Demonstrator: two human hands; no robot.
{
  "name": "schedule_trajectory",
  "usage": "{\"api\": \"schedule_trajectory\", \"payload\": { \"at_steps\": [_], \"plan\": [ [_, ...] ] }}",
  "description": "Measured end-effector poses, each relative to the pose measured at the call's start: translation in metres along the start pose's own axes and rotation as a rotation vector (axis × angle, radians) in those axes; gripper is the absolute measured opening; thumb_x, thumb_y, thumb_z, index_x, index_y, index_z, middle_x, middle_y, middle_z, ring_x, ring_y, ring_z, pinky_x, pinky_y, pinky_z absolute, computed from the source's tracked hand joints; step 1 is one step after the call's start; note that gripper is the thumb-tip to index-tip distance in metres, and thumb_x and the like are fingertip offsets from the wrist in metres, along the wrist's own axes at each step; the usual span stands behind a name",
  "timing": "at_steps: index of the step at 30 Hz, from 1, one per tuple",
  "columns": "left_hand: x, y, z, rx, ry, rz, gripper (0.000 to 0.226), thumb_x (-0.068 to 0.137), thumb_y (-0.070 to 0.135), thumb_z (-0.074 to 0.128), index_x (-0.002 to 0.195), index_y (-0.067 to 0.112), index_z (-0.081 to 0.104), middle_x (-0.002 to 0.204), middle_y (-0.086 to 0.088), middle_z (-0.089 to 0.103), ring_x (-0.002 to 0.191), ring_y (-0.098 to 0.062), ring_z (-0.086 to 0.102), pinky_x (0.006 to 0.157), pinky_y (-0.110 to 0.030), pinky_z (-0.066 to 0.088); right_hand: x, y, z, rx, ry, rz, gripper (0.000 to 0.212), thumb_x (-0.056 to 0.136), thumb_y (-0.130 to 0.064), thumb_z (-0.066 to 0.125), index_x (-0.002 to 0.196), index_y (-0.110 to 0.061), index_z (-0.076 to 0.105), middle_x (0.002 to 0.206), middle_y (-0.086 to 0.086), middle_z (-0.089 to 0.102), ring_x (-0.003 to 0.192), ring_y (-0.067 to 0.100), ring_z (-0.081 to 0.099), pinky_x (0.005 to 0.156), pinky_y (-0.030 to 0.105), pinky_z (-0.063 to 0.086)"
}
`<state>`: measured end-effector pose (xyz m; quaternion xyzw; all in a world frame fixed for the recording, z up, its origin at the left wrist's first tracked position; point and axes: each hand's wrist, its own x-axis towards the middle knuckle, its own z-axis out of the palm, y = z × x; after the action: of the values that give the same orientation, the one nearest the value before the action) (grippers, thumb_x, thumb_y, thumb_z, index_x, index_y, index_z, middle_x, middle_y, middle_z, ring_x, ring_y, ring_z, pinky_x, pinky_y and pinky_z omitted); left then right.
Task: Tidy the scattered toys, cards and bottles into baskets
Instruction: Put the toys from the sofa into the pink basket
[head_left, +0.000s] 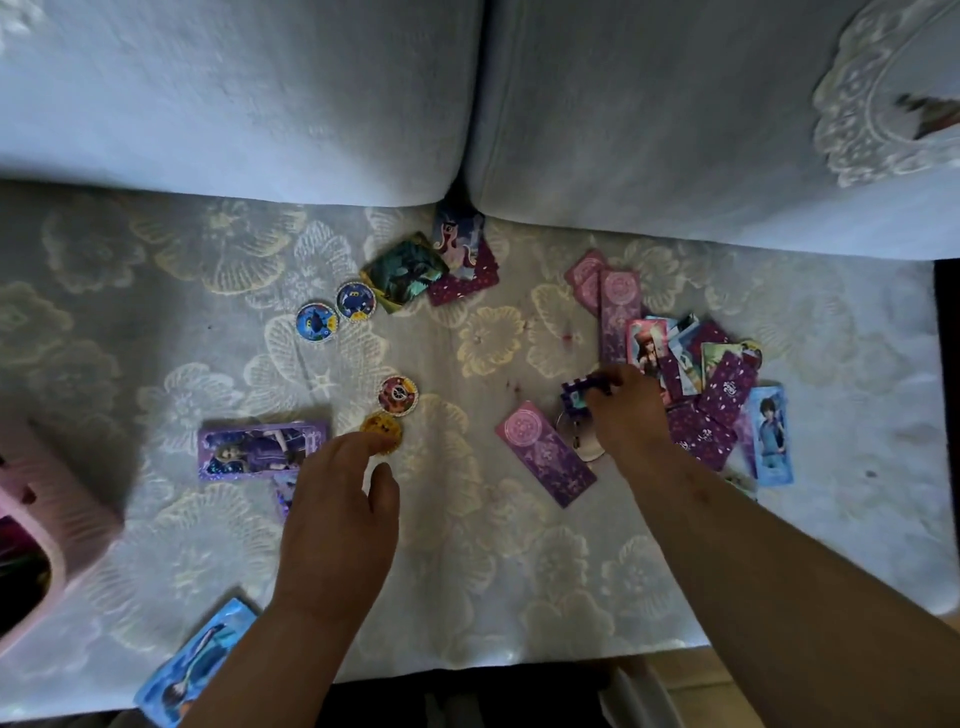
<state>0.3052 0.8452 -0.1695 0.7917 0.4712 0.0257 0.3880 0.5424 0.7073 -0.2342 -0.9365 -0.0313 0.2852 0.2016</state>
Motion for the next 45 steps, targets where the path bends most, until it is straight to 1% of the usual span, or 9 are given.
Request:
{"api": "schedule_trajectory", "payload": {
  "at_steps": [3, 14, 19, 24, 28, 35, 38, 42, 45],
  "plan": [
    [-0.001, 0.005, 0.004, -0.012, -0.007, 0.024, 0.029, 0.084, -0.002, 0.065, 0.107, 0.016, 0.067, 0.102, 0.002, 0.062, 0.097, -0.029, 0.06, 0.085, -0.044, 0.05, 0.018, 0.007, 0.005, -0.125, -0.04, -0.055, 0.026, 0.084, -0.013, 0.062, 0.109, -0.006, 0.067, 0.103, 0.018, 0.066, 0.099, 0.033, 0.061, 0.082, 0.033, 0.05],
    [-0.001, 0.022, 0.016, 0.017, -0.082, 0.014, 0.026, 0.088, 0.005, 0.062, 0.108, 0.022, 0.068, 0.106, 0.003, 0.065, 0.098, -0.026, 0.06, 0.085, -0.045, 0.051, 0.026, -0.007, 0.009, -0.34, -0.206, -0.12, 0.031, 0.086, -0.011, 0.058, 0.114, 0.002, 0.057, 0.118, 0.02, 0.058, 0.108, 0.034, 0.057, 0.084, 0.033, 0.045],
    [-0.003, 0.025, 0.013, 0.034, -0.035, 0.032, 0.038, 0.084, 0.035, 0.041, 0.107, 0.022, 0.068, 0.104, 0.002, 0.067, 0.098, -0.023, 0.06, 0.087, -0.039, 0.05, 0.008, -0.019, 0.006, -0.212, -0.184, -0.155, 0.02, 0.086, -0.009, 0.06, 0.106, -0.007, 0.058, 0.103, 0.014, 0.066, 0.097, 0.032, 0.061, 0.076, 0.032, 0.045],
    [-0.007, 0.014, 0.008, -0.175, -0.054, -0.254, 0.021, 0.09, 0.016, 0.055, 0.105, 0.019, 0.069, 0.104, 0.002, 0.07, 0.095, -0.016, 0.064, 0.088, -0.029, 0.048, -0.037, -0.037, 0.005, 0.022, -0.304, -0.181, 0.027, 0.088, -0.006, 0.056, 0.113, -0.017, 0.058, 0.102, 0.001, 0.061, 0.086, 0.016, 0.057, 0.067, 0.022, 0.043],
    [-0.016, -0.001, -0.024, -0.283, -0.004, -0.485, 0.018, 0.092, 0.014, 0.058, 0.105, 0.022, 0.068, 0.102, 0.004, 0.071, 0.084, -0.006, 0.06, 0.07, -0.012, 0.039, -0.084, -0.081, 0.027, 0.24, -0.533, -0.145, 0.028, 0.091, 0.001, 0.049, 0.089, -0.023, 0.064, 0.097, 0.005, 0.07, 0.084, 0.018, 0.068, 0.065, 0.023, 0.053],
    [-0.034, -0.044, -0.131, -0.461, 0.378, -0.521, 0.021, 0.093, 0.016, 0.058, 0.096, 0.036, 0.064, 0.093, 0.015, 0.068, 0.082, 0.005, 0.06, 0.066, -0.007, 0.042, -0.178, -0.194, 0.087, 0.338, -0.879, -0.164, 0.029, 0.09, 0.009, 0.038, 0.09, -0.009, 0.06, 0.079, 0.014, 0.065, 0.061, 0.019, 0.061, 0.054, 0.027, 0.044],
    [-0.036, -0.072, -0.177, -0.487, 0.558, -0.53, 0.026, 0.091, 0.009, 0.057, 0.094, 0.033, 0.065, 0.093, 0.007, 0.07, 0.083, -0.008, 0.064, 0.074, -0.024, 0.05, -0.22, -0.241, 0.11, 0.284, -0.97, -0.262, 0.028, 0.092, 0.007, 0.038, 0.093, -0.011, 0.059, 0.077, 0.01, 0.063, 0.054, 0.017, 0.057, 0.048, 0.026, 0.043],
    [-0.049, -0.12, -0.228, -0.388, 0.751, -0.576, 0.022, 0.09, 0.01, 0.057, 0.101, 0.026, 0.069, 0.098, 0.004, 0.07, 0.094, -0.015, 0.064, 0.084, -0.033, 0.052, -0.267, -0.284, 0.149, -0.041, -0.885, -0.567, 0.017, 0.088, -0.007, 0.052, 0.098, -0.02, 0.057, 0.085, 0.0, 0.064, 0.07, 0.013, 0.061, 0.062, 0.029, 0.053],
    [-0.059, -0.152, -0.249, -0.341, 0.823, -0.625, 0.023, 0.09, 0.01, 0.055, 0.104, 0.025, 0.066, 0.104, 0.002, 0.065, 0.095, -0.018, 0.063, 0.084, -0.035, 0.05, -0.283, -0.294, 0.169, -0.202, -0.801, -0.66, 0.016, 0.087, -0.018, 0.061, 0.091, -0.028, 0.048, 0.081, -0.011, 0.055, 0.07, 0.002, 0.051, 0.061, 0.02, 0.042]
  ]
}}
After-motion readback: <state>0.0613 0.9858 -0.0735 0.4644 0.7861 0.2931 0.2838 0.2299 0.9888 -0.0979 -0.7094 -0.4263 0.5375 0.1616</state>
